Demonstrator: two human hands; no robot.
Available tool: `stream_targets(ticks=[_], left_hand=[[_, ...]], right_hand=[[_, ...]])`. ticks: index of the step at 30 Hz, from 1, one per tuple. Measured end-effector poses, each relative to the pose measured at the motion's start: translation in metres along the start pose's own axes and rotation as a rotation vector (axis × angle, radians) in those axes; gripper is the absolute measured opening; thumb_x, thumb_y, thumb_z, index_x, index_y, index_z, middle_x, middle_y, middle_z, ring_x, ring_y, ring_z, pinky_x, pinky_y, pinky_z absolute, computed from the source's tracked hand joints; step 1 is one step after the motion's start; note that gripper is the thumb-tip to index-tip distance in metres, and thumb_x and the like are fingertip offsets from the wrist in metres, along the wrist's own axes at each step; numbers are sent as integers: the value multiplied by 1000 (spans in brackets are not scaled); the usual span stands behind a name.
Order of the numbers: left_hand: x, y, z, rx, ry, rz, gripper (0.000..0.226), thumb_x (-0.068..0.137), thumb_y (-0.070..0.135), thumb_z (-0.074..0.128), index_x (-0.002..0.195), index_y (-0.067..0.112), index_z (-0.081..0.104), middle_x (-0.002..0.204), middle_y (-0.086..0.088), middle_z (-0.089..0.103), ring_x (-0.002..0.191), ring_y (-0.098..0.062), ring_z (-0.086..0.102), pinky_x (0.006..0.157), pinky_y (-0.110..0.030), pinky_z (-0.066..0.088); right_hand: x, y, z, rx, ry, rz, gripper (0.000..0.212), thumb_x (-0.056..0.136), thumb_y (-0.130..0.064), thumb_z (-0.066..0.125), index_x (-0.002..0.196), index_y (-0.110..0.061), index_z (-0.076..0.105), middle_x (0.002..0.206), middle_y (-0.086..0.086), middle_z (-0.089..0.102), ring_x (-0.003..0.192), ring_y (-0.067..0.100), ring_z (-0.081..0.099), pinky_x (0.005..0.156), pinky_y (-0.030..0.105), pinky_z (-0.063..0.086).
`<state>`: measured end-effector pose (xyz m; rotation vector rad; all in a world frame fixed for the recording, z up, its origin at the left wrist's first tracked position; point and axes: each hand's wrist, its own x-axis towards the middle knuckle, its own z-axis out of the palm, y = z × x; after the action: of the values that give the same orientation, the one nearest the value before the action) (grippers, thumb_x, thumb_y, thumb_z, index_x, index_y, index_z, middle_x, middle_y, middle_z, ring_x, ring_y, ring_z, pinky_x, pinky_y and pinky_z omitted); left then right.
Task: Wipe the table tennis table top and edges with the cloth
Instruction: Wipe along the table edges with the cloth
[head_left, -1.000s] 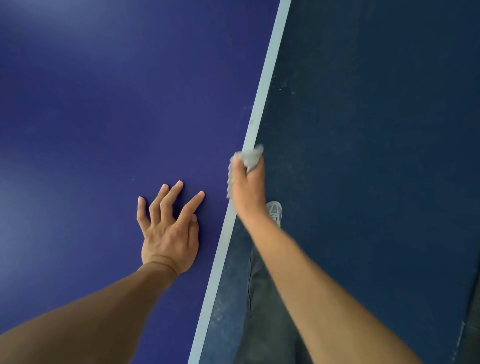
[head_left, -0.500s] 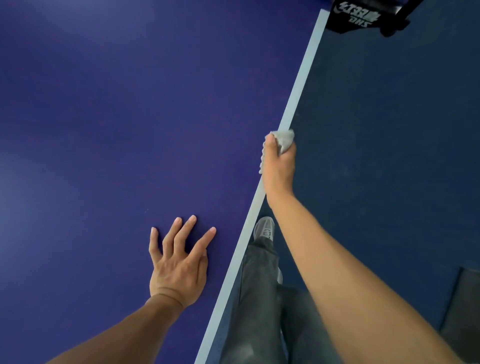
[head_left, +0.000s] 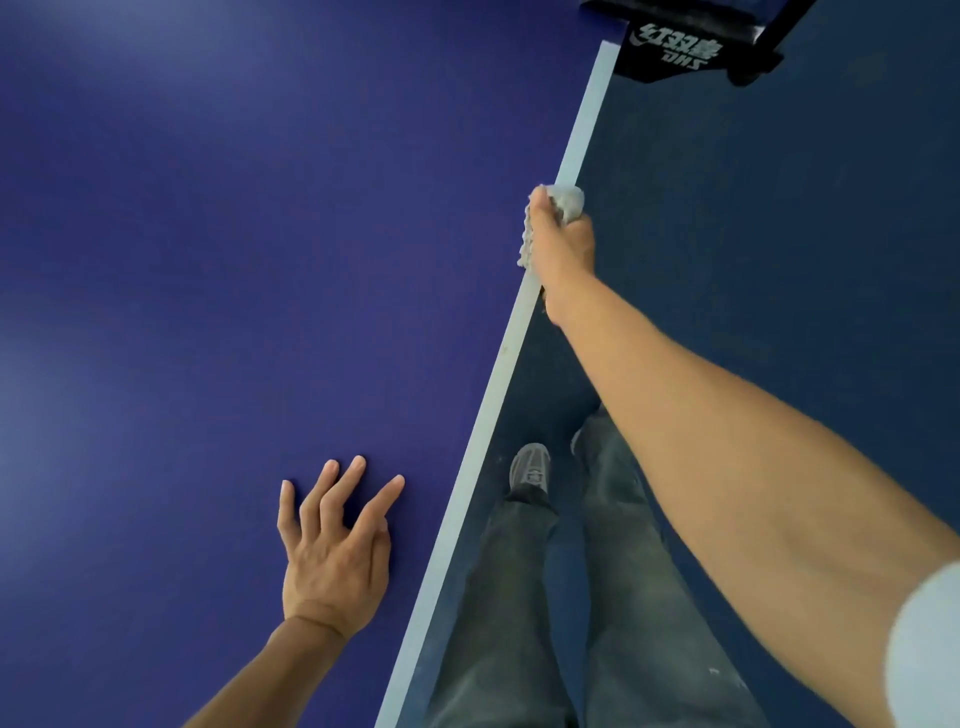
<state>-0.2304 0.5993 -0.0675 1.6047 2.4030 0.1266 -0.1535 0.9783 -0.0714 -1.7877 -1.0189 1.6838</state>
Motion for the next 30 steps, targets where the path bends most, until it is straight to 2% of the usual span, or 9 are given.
stream_targets(ticks=[6, 9, 11, 17, 20, 23, 25, 27, 30], left_hand=[[20, 11, -12, 2, 70, -42, 36, 97, 21, 44, 127, 19, 65, 133, -16, 55, 122, -41, 53, 122, -58, 19], [75, 30, -25, -14, 125, -52, 35, 95, 18, 50, 122, 11, 69, 131, -15, 54, 119, -39, 54, 122, -59, 20], [128, 48, -33, -60, 164, 3, 35, 94, 15, 53, 126, 11, 68, 136, -13, 54, 128, -39, 51, 123, -62, 18], [315, 113, -39, -88, 117, 106, 52, 101, 19, 46, 152, 26, 46, 167, -10, 27, 157, -33, 18, 125, -63, -1], [387, 133, -36, -46, 64, 107, 54, 105, 26, 34, 158, 36, 33, 173, -6, 12, 160, -31, 4, 124, -64, -6], [416, 143, -27, -94, 16, 18, 54, 107, 27, 26, 159, 41, 28, 174, -2, 9, 160, -27, 0, 125, -63, -6], [411, 147, -18, -60, 31, -9, 54, 107, 27, 25, 160, 40, 28, 173, -1, 11, 160, -27, 1, 127, -59, -3], [406, 149, -14, -48, 75, -12, 54, 106, 26, 26, 157, 39, 33, 172, -2, 18, 160, -27, 6, 128, -56, 0], [410, 149, -15, -63, 102, -25, 53, 104, 26, 25, 153, 40, 39, 170, -1, 24, 159, -27, 11, 128, -55, 3]], right_hand=[[-5, 7, -1, 39, -13, -44, 11, 107, -28, 52, 105, -18, 57, 77, 0, 64, 53, 9, 60, 51, 26, 53], [-56, 54, -2, 64, -50, 31, 34, 105, -35, 57, 132, -15, 51, 110, 7, 69, 83, 15, 70, 66, 30, 58], [-83, 76, -6, 64, -96, 77, 46, 105, -38, 59, 142, -15, 45, 117, 9, 68, 79, 5, 70, 59, 22, 55], [7, 11, -4, 182, -132, -7, 21, 109, -24, 52, 122, -8, 48, 82, 5, 60, 56, 14, 55, 45, 27, 45], [87, -48, -3, 94, -96, -23, 32, 111, -25, 48, 124, 4, 54, 83, 10, 61, 56, 18, 57, 43, 29, 49], [122, -65, -2, -15, -104, -9, 51, 110, -32, 48, 148, 2, 39, 123, 25, 65, 100, 38, 70, 83, 48, 62], [105, -47, -9, -63, -134, -96, 63, 110, -30, 49, 161, -7, 20, 148, 22, 50, 130, 34, 57, 111, 47, 48], [71, -13, -23, -3, -273, -168, 72, 109, -27, 47, 164, -19, 2, 129, 10, 52, 109, 18, 60, 100, 40, 52], [23, 21, -35, 52, -454, -54, 66, 108, -31, 45, 161, -27, 6, 108, 2, 52, 86, 4, 54, 86, 37, 52]])
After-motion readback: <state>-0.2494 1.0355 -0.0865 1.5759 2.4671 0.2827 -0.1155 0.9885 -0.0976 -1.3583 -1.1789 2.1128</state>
